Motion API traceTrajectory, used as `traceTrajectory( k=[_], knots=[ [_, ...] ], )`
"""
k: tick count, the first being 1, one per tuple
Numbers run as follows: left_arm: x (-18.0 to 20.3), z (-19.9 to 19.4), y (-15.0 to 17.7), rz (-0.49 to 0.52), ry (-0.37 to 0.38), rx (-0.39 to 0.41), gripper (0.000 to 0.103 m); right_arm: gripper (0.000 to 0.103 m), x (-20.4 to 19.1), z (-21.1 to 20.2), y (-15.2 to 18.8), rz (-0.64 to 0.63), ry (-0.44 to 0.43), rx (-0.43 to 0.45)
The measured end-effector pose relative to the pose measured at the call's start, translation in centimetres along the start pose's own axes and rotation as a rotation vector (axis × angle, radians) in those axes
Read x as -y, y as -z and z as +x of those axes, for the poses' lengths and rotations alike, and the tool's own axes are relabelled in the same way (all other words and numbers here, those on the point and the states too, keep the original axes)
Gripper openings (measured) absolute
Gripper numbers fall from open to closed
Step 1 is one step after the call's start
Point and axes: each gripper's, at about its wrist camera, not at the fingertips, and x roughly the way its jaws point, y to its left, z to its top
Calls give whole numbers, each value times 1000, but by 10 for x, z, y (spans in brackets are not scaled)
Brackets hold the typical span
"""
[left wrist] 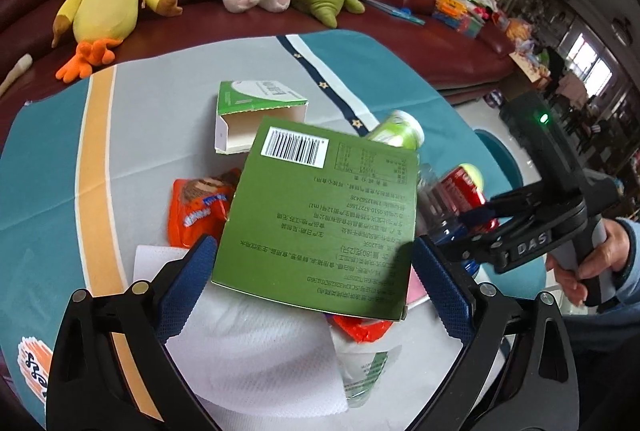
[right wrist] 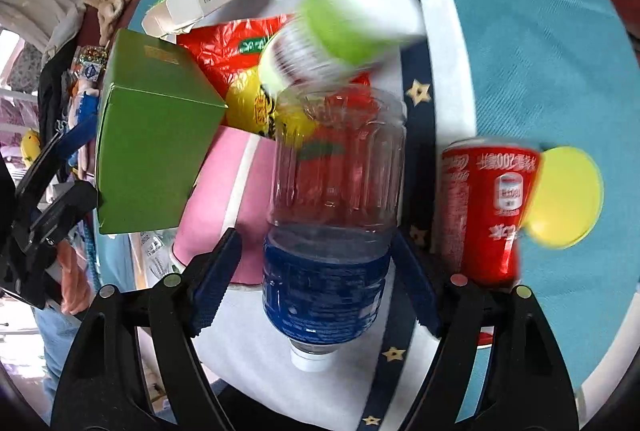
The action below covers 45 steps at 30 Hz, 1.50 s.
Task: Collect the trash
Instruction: 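Close left tool on green box while right tool closes on water bottle, then carry green box in left tool and bottle in right tool over teal bin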
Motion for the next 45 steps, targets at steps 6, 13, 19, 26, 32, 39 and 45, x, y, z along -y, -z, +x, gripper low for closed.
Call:
traceTrajectory(
  k=[6,13,19,26,32,39,45],
  knots=[
    [-1,-9,19,-14,-19,7,97,62,4,0,9,-9,-36,-27],
    [5,-7,44,-18,-29,-19,97,64,-3,2,7,-25,9,-2],
    [11,-21,55,-68,-19,48,79,62,-15,-14,19,-73,24,35],
    [30,-27,59,-39,16,53,45,62,5,-48,40,-48,10,69],
    [57,-21,59,60,-34,4,42,62,9,-59,56,-57,-10,69],
    [57,4,31,89,-74,-65,43,62,13,-63,69,-72,-15,69],
    [76,-6,27,181,-100,-56,43,62,25,-75,77,-60,-27,92]
  ],
)
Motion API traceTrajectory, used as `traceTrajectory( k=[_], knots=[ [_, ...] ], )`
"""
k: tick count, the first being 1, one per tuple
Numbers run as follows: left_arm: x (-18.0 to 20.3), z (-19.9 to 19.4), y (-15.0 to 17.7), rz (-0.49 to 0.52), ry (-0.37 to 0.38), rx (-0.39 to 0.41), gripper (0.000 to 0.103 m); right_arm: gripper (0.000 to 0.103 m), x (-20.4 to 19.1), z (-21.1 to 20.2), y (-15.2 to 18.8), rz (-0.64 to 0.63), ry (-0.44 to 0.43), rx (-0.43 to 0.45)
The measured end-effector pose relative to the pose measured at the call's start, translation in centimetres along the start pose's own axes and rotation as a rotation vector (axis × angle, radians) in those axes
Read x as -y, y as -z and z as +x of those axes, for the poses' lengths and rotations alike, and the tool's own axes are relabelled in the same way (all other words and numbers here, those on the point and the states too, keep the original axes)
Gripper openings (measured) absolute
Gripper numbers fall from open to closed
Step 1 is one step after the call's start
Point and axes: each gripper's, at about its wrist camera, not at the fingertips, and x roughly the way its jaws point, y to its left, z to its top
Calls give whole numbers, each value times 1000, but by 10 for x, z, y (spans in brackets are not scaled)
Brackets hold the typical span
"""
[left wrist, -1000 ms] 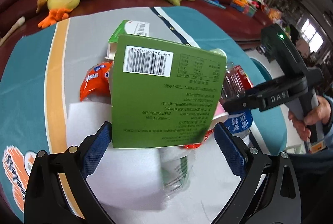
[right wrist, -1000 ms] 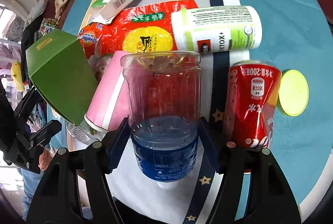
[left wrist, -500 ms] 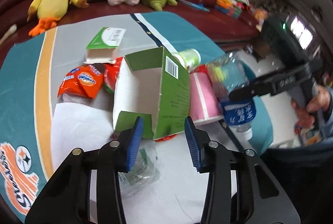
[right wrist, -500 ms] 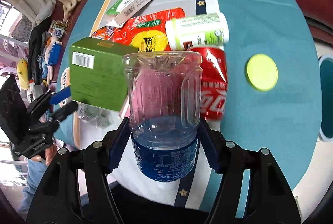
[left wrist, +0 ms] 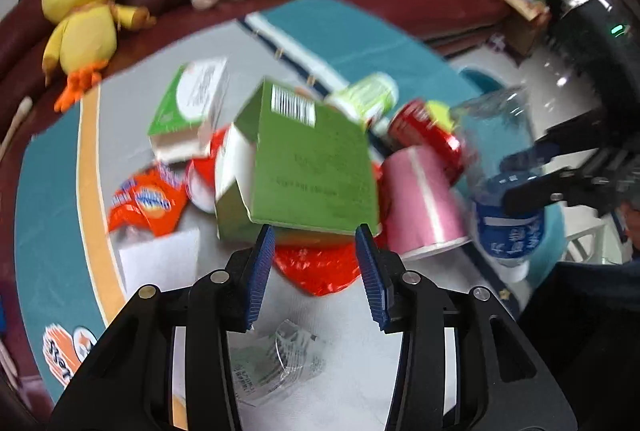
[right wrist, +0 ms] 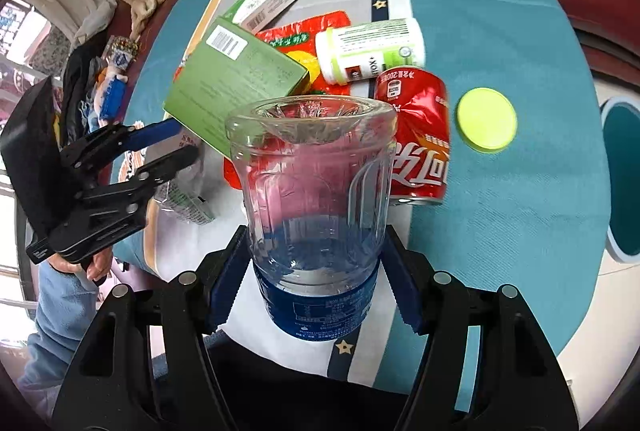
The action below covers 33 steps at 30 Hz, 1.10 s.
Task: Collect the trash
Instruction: 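Carry green box in left tool and bottle in right tool over teal bin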
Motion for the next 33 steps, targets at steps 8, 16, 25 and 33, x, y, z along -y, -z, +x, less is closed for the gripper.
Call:
traceTrajectory(
  k=[8,16,25,33],
  knots=[
    [-23,-12,-30,-35,4,26,54,62,2,-28,-2,-28,8,32],
    [-10,49,-42,-3,26,-120,39,62,28,-39,-1,15,57,28],
    [40,35,-28,-6,-86,-121,3,62,57,-39,3,50,53,43],
    [47,-15,-49,-95,-107,-15,1,62,84,-68,8,74,22,114]
  ],
)
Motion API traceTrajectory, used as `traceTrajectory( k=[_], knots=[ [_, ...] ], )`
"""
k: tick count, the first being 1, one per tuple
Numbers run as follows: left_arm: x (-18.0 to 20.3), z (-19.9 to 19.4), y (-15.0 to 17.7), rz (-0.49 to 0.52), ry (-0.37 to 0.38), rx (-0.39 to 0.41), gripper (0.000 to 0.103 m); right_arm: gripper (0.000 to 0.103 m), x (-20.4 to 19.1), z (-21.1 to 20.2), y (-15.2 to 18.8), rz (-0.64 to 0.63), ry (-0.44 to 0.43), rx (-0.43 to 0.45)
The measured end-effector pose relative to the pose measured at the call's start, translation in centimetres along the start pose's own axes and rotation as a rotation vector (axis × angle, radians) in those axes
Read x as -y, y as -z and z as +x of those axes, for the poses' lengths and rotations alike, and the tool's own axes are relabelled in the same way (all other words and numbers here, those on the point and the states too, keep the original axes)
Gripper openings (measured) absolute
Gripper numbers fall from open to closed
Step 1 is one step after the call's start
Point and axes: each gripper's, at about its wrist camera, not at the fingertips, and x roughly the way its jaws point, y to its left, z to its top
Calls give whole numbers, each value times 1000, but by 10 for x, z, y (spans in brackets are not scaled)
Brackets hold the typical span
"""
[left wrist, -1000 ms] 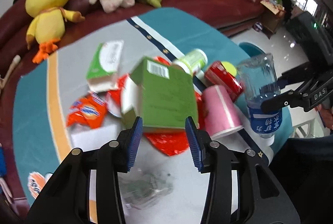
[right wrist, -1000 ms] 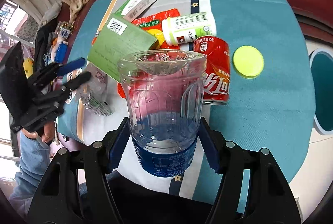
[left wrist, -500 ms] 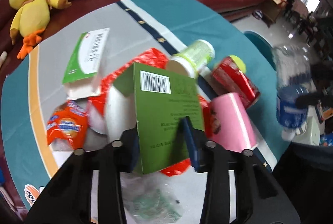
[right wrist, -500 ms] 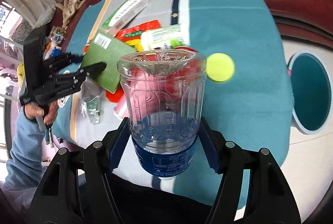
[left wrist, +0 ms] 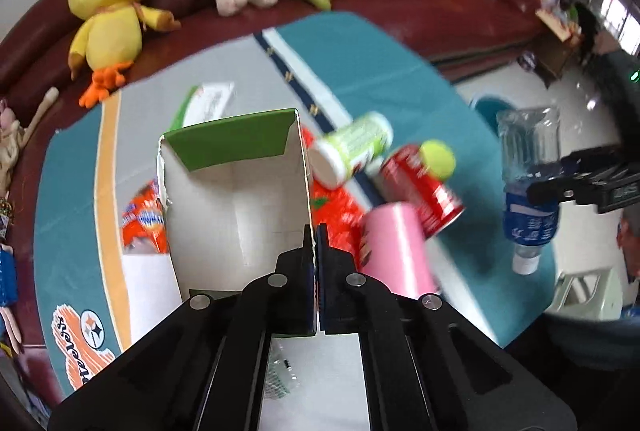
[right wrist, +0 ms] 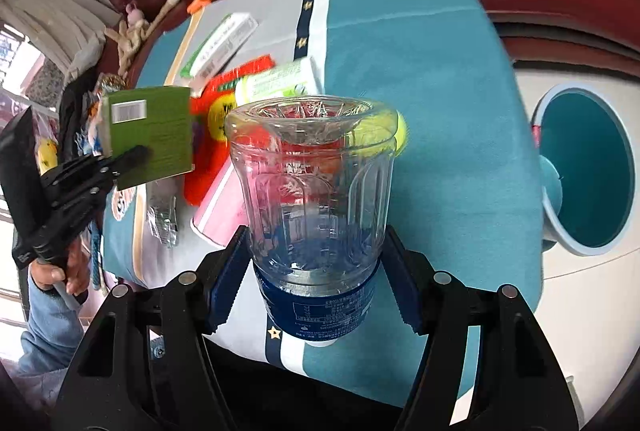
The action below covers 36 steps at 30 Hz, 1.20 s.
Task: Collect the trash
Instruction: 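Carry green box in left tool and bottle in right tool over teal bin, then open left tool to drop green box while right tool drops bottle into bin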
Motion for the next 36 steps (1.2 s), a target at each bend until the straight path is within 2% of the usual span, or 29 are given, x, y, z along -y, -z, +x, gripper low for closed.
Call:
traceTrajectory(
  k=[2,4,9,13,17,20,26,28,32,34,36],
  knots=[
    [13,-14,-11,15,12,36,1,62,15,-15,-1,22,-1,35],
    [38,-25,-28,49,56,81,2,63,33,-31,-2,48,11,73],
    [121,-10,-71,154,179,115,2,63,109,-73,-7,158,92,150],
    [196,33,-103,212,294,77,2,63,183,-84,-9,272,146,154],
    [260,91,-122,231,386,-1,2,63,246,-70,-9,362,171,118],
    [288,128,-132,215,436,-58,2,63,281,-56,-10,402,172,90],
    [330,190,-145,215,459,-149,2,63,328,-24,-15,447,162,7],
    [337,211,-145,203,450,-190,3,63,335,-17,-15,451,149,-13],
    [342,227,-139,206,414,-227,8,63,345,-9,-14,474,119,-49],
    [341,232,-140,200,401,-228,24,63,349,-7,-12,481,114,-54],
    [338,230,-141,198,392,-208,35,65,350,-8,-10,484,112,-54]
  ],
)
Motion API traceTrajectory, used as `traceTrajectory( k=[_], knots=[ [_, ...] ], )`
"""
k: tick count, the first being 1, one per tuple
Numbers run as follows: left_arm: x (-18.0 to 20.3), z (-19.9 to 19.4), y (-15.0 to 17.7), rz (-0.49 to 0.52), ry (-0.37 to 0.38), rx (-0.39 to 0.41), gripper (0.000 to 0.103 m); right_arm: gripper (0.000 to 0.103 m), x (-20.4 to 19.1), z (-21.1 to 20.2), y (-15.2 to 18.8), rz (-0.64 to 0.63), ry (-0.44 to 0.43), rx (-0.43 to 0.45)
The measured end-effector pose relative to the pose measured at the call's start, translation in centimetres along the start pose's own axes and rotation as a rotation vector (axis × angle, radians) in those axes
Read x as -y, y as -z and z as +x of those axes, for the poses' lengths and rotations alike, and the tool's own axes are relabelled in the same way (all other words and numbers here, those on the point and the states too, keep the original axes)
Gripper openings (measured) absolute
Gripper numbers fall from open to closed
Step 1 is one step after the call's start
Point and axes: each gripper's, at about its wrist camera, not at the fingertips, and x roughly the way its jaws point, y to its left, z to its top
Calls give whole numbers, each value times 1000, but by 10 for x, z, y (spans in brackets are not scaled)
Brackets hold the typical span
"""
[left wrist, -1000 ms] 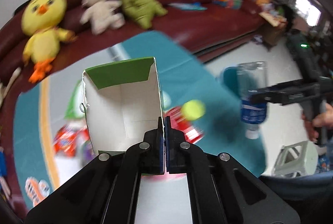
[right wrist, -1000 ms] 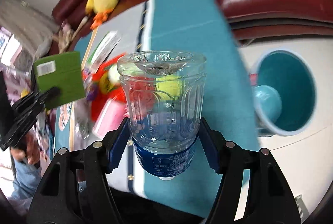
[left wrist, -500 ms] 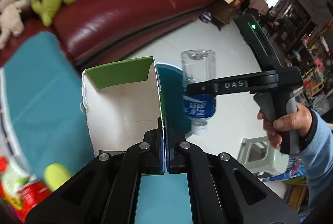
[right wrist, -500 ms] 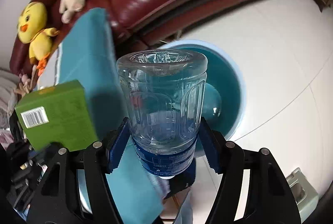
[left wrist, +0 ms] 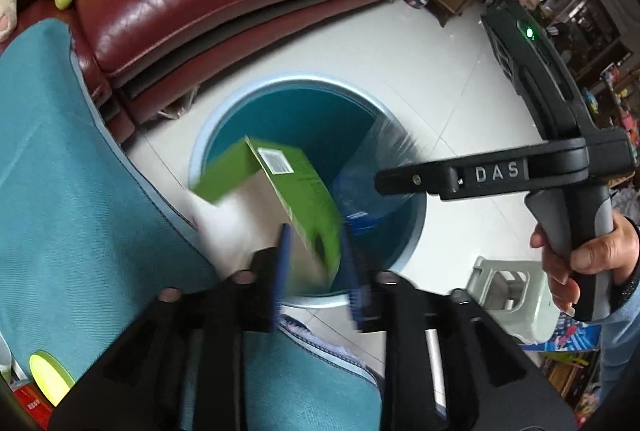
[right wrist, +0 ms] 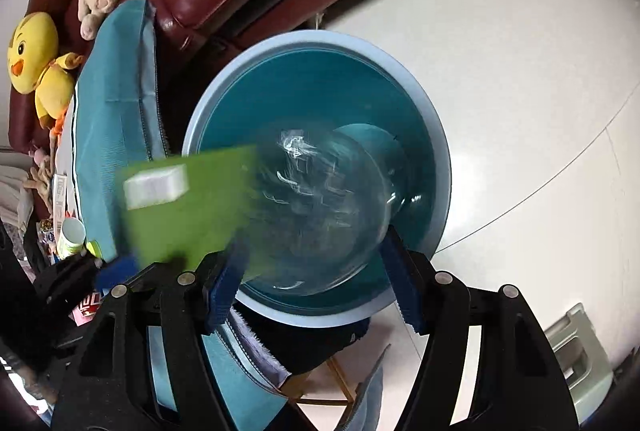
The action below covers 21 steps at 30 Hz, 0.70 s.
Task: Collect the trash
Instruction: 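Open left tool to drop green box while right tool drops bottle into bin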
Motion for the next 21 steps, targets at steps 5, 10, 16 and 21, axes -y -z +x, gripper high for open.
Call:
traceTrajectory(
  k=[5,10,16,21],
  knots=[
    [-2,-11,3,8,-5,28,44,67,0,-10,4,0,5,26],
    [-3,-27,16,8,-14,51,60,73,-2,-25,12,-9,47,57],
    [-12,-54,38,-4,-39,101,82,78,-18,-36,29,-34,83,62],
    [-28,-85,68,-36,-51,140,87,80,-49,-43,50,-89,91,64]
  ],
)
